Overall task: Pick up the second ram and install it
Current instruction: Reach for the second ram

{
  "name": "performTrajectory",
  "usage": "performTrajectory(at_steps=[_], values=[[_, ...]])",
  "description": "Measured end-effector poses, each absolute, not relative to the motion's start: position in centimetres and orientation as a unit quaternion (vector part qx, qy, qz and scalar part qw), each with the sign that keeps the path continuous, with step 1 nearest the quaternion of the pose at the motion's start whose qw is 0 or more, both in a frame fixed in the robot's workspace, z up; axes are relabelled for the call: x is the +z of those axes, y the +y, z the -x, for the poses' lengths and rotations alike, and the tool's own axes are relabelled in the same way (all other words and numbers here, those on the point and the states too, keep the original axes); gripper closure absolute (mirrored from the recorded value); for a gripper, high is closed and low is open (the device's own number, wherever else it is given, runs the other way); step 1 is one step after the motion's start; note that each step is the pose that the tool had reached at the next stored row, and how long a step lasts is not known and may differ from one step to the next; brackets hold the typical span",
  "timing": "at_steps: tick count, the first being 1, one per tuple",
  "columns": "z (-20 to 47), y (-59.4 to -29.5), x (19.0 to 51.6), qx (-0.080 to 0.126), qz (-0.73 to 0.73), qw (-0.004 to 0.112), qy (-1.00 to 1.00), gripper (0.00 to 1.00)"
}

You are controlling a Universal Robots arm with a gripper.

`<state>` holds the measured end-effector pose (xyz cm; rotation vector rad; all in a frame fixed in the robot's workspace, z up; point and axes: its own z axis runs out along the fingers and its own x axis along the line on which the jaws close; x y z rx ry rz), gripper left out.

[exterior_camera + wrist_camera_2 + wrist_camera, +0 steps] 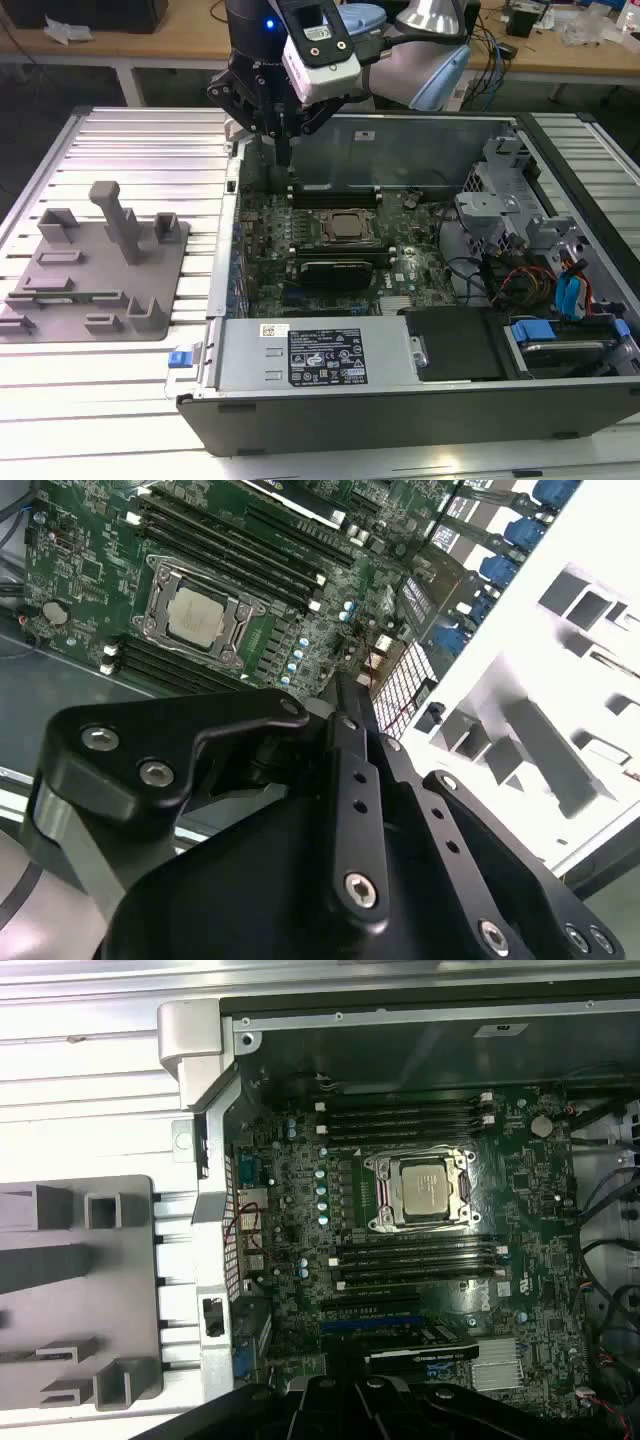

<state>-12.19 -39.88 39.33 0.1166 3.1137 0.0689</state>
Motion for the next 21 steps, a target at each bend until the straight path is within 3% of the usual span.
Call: performTrajectory(at_steps=[21], values=[[13.4, -39.9, 39.3, 0.022, -0.037, 0.013, 0.999, 0.92]])
